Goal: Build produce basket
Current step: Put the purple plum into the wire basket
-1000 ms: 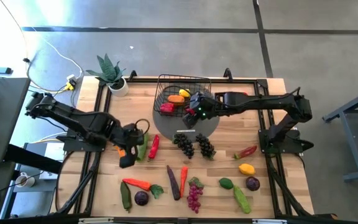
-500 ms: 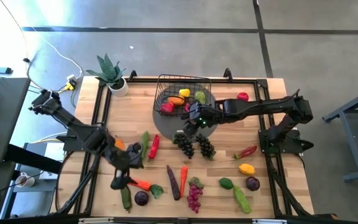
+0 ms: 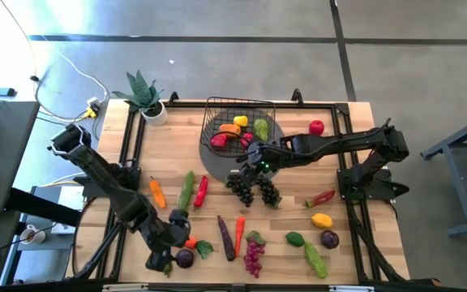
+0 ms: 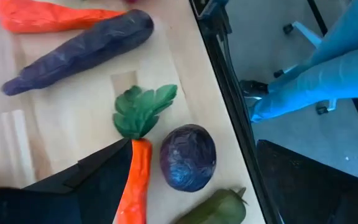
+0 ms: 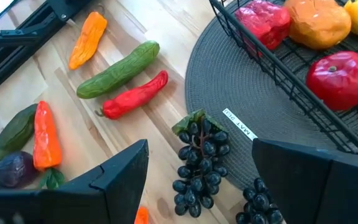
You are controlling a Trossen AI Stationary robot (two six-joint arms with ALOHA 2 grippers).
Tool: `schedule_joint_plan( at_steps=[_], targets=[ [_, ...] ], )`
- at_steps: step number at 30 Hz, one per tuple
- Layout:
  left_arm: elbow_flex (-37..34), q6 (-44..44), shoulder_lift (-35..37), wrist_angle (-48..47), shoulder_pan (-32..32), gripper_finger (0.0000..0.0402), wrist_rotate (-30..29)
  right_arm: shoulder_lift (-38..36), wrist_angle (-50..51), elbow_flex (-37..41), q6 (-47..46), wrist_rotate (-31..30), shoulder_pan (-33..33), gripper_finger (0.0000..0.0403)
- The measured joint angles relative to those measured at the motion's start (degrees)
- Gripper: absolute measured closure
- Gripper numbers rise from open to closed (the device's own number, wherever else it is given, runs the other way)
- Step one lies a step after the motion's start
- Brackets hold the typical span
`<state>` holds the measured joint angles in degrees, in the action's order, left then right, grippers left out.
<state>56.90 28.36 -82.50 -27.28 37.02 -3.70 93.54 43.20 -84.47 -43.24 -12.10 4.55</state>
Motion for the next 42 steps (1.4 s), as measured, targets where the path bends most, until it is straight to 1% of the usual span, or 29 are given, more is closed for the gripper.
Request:
schedule_joint_plan(
  at_steps=[4, 15, 29, 35, 42],
  targets=[
    [0.00, 0.59, -3.02, 1.60, 1.09, 0.0069, -0.24, 0.00, 0.15, 0.00, -0.31, -1.41, 0.03, 0.0132],
    [0.00, 1.46, -8.77, 3.55, 2.19, 0.0069, -0.20, 0.01, 0.36, 0.00, -0.30, -1.44, 0.01, 0.0132],
    [-0.02, 1.49, -13.41, 5.08, 2.45, 0.0069, 1.50, 0.04, 0.61, 0.00, -0.31, -1.50, 0.01, 0.0132],
    [-0.07, 1.75, -15.69, 6.45, 2.99, 0.0069, 1.60, 0.04, 0.87, 0.00, -0.29, -2.98, 0.01, 0.0132],
    [-0.07, 2.97, -15.73, 6.64, 3.28, 0.0069, -0.05, 0.04, 1.02, 0.00, -0.29, -3.00, -0.01, 0.0132]
  ],
)
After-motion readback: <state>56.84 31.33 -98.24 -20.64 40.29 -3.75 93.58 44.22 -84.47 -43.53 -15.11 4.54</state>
